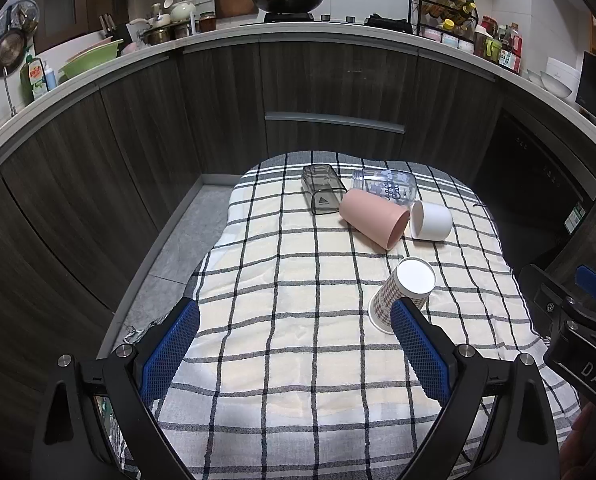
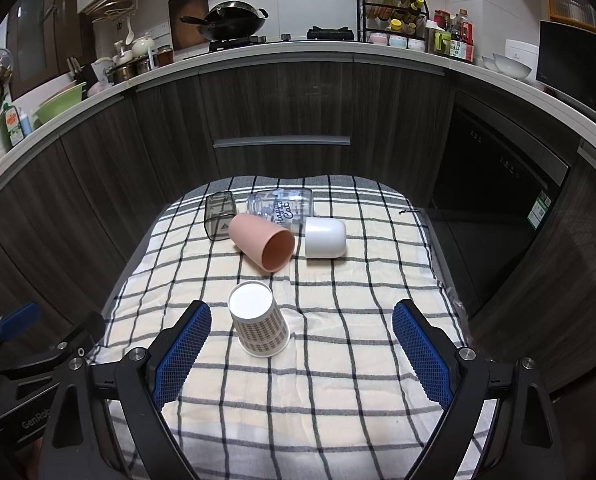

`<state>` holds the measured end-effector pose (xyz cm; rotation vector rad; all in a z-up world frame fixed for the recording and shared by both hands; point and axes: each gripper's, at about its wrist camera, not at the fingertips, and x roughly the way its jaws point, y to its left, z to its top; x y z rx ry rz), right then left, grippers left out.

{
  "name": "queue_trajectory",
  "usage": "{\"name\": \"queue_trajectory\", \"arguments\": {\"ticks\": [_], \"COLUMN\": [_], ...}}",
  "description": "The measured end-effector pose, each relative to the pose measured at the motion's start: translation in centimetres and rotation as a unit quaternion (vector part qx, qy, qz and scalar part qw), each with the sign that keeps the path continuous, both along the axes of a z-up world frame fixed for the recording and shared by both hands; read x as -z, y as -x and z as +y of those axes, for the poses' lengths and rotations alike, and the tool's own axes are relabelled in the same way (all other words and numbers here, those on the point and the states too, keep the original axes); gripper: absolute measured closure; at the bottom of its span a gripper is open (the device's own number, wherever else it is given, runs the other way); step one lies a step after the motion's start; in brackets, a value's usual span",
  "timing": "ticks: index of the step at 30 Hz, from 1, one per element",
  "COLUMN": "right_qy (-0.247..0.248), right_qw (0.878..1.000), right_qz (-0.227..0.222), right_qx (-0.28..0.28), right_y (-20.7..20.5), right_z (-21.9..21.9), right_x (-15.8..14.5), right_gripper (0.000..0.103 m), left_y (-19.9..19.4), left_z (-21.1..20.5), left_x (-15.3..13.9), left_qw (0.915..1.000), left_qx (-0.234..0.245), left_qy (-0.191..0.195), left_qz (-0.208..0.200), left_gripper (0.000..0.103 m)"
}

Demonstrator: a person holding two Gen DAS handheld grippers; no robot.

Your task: Flip cup upside down

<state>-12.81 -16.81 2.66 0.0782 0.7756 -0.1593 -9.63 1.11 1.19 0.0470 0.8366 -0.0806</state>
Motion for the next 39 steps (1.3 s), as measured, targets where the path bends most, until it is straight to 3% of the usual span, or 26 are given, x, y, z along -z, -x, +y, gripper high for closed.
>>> {"name": "queue_trajectory", "arguments": {"ticks": [39], "right_qy": [-0.001], "right_qw": [1.000], "right_qz": [-0.006], "right_qx": [0.005], "right_y": [0.27], "right_z": [0.07], "right_x": [-0.07], "right_gripper": [0.011], "left_y": [0.40], "left_z": [0.09], "left_x": [-0.52], "left_qw": [0.9999], "left_qx": [-0.003], "left_qy": [0.000], "left_qz": [-0.013], "left_gripper": [0.005]}}
